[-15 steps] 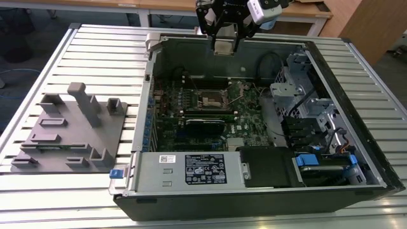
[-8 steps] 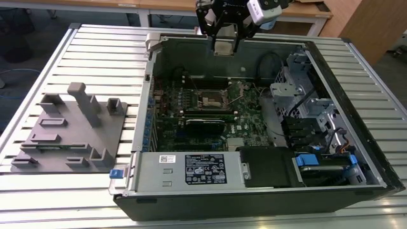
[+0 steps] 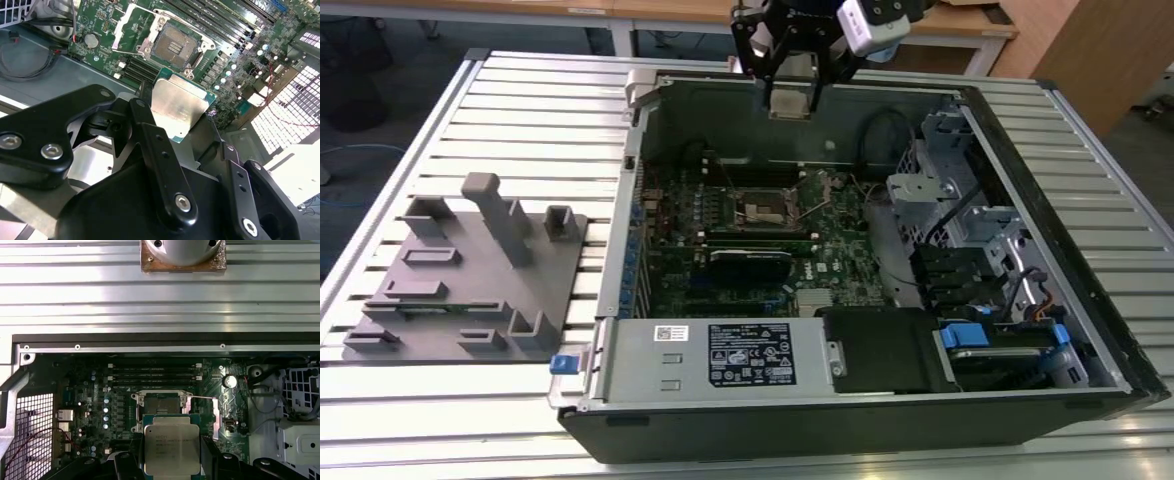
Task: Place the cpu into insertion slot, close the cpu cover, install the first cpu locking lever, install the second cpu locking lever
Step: 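Place the cpu into insertion slot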
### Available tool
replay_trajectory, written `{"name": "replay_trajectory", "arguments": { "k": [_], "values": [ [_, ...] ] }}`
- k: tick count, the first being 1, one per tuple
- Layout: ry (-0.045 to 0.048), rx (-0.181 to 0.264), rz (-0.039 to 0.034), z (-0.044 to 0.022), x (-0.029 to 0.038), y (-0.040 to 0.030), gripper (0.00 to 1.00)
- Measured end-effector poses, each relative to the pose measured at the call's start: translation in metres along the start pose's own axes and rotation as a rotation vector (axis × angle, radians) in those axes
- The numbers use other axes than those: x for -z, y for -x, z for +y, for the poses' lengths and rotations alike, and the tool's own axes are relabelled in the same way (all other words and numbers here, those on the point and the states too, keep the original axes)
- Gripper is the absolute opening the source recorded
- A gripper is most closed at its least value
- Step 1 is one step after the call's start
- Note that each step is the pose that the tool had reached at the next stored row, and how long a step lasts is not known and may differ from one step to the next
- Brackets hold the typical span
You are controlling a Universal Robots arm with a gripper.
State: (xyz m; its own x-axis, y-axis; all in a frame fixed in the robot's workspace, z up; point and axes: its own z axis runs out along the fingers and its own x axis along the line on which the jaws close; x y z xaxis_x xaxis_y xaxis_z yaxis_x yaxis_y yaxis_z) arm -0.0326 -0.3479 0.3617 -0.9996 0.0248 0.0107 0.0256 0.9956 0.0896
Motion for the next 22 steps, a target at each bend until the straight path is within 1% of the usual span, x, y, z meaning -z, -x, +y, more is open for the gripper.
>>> {"name": "replay_trajectory", "arguments": {
  "k": [9,16,22],
  "values": [
    [0.0001,0.0,-0.0047,-0.0004,-0.004,-0.0001,0.54],
    [0.0004,0.001,-0.0054,-0.0004,-0.0049,-0.0001,0.54],
    [0.0002,0.001,-0.0086,-0.0008,-0.0087,-0.0001,0.54]
  ]
}}
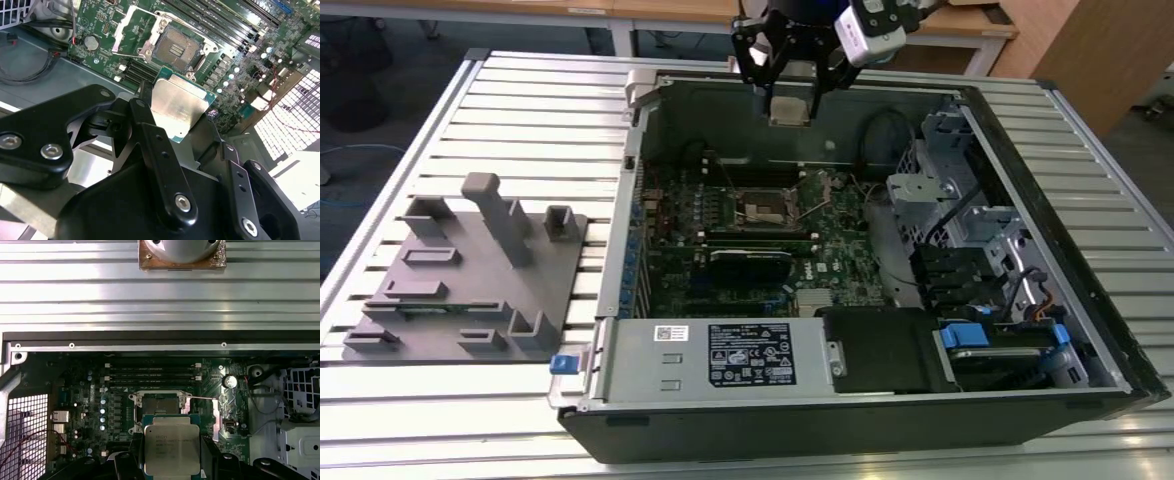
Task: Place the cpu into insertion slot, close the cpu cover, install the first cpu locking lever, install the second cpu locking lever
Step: 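Place the cpu into insertion slot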
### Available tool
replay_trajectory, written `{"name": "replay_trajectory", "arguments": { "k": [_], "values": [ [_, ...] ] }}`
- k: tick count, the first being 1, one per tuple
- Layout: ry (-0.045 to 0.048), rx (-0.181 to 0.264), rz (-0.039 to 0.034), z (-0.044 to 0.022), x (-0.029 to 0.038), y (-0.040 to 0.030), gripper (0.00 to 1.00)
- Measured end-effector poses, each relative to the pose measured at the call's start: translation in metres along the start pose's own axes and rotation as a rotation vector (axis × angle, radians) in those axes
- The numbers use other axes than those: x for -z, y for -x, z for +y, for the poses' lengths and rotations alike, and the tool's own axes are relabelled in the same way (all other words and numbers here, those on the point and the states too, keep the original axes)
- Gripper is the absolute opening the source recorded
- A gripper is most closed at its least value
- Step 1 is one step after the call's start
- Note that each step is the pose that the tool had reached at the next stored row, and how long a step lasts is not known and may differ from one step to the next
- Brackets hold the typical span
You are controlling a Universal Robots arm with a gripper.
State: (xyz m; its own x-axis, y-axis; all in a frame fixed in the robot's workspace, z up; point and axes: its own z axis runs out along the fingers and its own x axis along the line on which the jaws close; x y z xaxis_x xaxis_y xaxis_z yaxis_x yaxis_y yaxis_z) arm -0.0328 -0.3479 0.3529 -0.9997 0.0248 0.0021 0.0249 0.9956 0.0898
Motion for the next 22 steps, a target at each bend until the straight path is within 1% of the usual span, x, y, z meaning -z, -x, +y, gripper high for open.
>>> {"name": "replay_trajectory", "arguments": {
  "k": [15,22],
  "values": [
    [0.0002,0.001,-0.0078,-0.0007,-0.0081,-0.0003,0.54],
    [0.0004,0.001,-0.0098,-0.0009,-0.0102,-0.0004,0.54]
  ]
}}
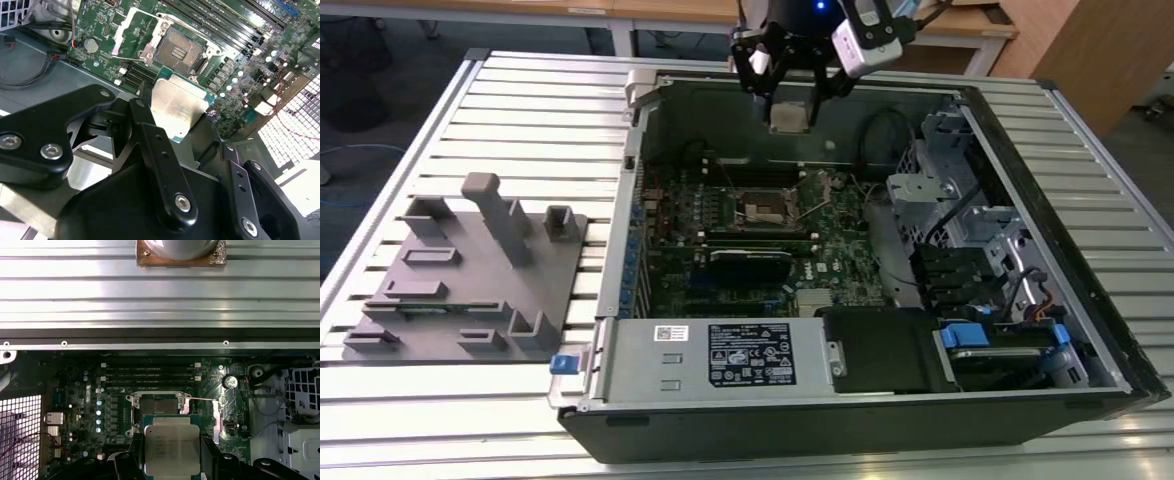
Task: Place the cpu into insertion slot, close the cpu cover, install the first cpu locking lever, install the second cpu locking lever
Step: 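Place the cpu into insertion slot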
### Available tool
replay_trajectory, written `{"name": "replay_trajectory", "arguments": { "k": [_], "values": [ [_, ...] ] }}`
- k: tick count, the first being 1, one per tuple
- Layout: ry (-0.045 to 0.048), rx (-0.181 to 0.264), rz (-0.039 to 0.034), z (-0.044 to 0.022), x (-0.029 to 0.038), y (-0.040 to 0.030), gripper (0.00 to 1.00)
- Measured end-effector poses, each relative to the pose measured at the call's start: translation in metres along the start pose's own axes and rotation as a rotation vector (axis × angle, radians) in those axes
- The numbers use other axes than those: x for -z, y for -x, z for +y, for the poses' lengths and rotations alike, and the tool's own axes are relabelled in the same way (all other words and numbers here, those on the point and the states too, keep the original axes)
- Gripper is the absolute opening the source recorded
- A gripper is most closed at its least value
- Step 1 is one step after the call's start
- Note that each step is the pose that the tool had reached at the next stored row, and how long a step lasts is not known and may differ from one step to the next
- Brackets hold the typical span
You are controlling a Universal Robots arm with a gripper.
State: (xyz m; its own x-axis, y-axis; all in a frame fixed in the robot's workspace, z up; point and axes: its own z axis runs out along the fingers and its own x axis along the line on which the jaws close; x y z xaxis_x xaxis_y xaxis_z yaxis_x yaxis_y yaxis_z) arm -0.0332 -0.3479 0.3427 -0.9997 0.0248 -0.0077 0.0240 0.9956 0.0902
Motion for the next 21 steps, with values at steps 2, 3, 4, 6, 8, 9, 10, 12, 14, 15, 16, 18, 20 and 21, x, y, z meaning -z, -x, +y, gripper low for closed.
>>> {"name": "replay_trajectory", "arguments": {
  "k": [2,3,4,6,8,9,10,12,14,15,16,18,20,21],
  "values": [
    [-0.0001,0.0,-0.0008,-0.0001,-0.0009,0.0,0.54],
    [-0.0002,0.0,-0.0011,-0.0001,-0.0012,-0.0001,0.54],
    [-0.0003,0.0,-0.0014,-0.0001,-0.0013,-0.0001,0.54],
    [-0.0003,0.0,-0.0019,-0.0002,-0.0017,-0.0002,0.54],
    [-0.0001,0.0,-0.0027,-0.0002,-0.0022,-0.0002,0.54],
    [0.0001,0.0,-0.0031,-0.0002,-0.0025,-0.0002,0.54],
    [0.0001,0.0,-0.0035,-0.0003,-0.0029,-0.0003,0.54],
    [0.0,0.0,-0.0044,-0.0004,-0.0039,-0.0003,0.54],
    [0.0,0.0,-0.0055,-0.0005,-0.0051,-0.0004,0.54],
    [0.0,0.001,-0.006,-0.0005,-0.0056,-0.0004,0.54],
    [-0.0001,0.001,-0.0064,-0.0005,-0.0058,-0.0004,0.54],
    [0.0,0.001,-0.0067,-0.0005,-0.0059,-0.0004,0.54],
    [0.0,0.001,-0.0067,-0.0005,-0.006,-0.0004,0.54],
    [0.0,0.001,-0.0066,-0.0005,-0.006,-0.0005,0.54]
  ]
}}
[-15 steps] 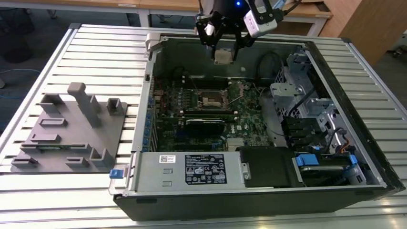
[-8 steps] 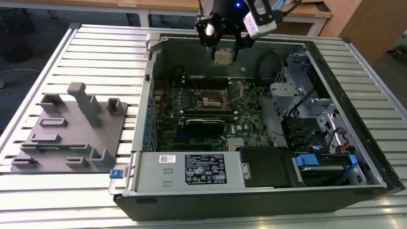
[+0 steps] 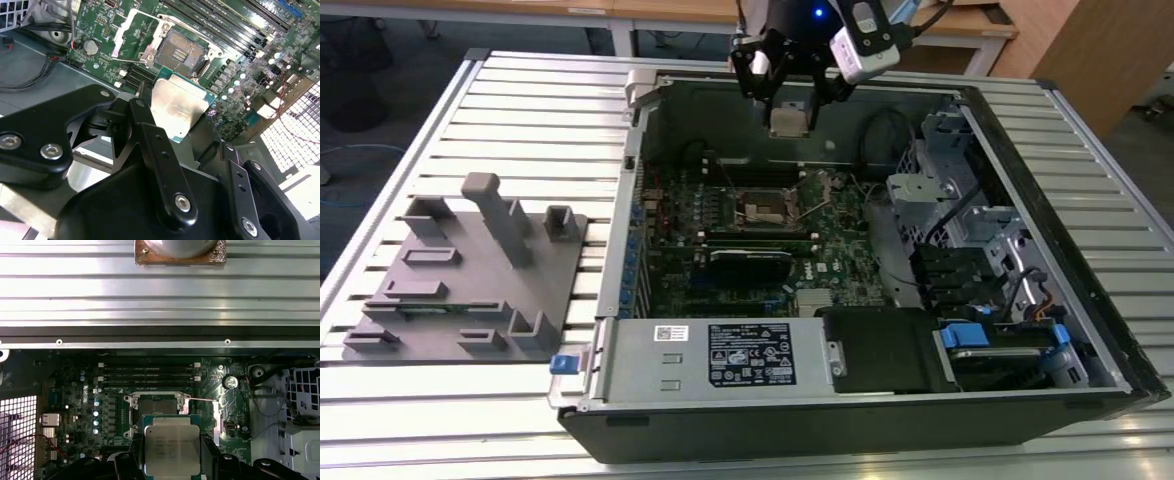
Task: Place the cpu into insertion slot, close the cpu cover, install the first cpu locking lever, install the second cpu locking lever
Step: 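Place the cpu into insertion slot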
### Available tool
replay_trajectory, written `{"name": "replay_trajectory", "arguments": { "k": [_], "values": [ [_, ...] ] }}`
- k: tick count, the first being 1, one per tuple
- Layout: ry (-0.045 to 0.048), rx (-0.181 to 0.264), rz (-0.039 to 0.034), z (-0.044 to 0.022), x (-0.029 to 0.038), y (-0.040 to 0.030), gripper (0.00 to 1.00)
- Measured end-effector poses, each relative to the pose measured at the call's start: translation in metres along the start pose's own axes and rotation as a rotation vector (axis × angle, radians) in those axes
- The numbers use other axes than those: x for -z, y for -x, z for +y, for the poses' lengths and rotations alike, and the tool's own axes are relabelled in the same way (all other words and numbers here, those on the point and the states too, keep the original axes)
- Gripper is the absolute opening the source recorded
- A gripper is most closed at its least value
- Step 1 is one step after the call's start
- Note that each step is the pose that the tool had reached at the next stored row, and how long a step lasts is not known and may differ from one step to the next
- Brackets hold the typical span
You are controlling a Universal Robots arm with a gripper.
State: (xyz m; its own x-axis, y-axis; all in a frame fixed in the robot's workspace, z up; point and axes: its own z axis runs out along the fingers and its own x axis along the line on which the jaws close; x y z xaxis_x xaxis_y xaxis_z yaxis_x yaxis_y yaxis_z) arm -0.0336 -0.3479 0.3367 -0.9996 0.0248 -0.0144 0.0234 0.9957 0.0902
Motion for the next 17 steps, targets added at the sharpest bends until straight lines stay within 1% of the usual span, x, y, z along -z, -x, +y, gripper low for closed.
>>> {"name": "replay_trajectory", "arguments": {
  "k": [17],
  "values": [
    [-0.0001,0.0,-0.002,-0.0004,-0.0042,0.0,0.54]
  ]
}}
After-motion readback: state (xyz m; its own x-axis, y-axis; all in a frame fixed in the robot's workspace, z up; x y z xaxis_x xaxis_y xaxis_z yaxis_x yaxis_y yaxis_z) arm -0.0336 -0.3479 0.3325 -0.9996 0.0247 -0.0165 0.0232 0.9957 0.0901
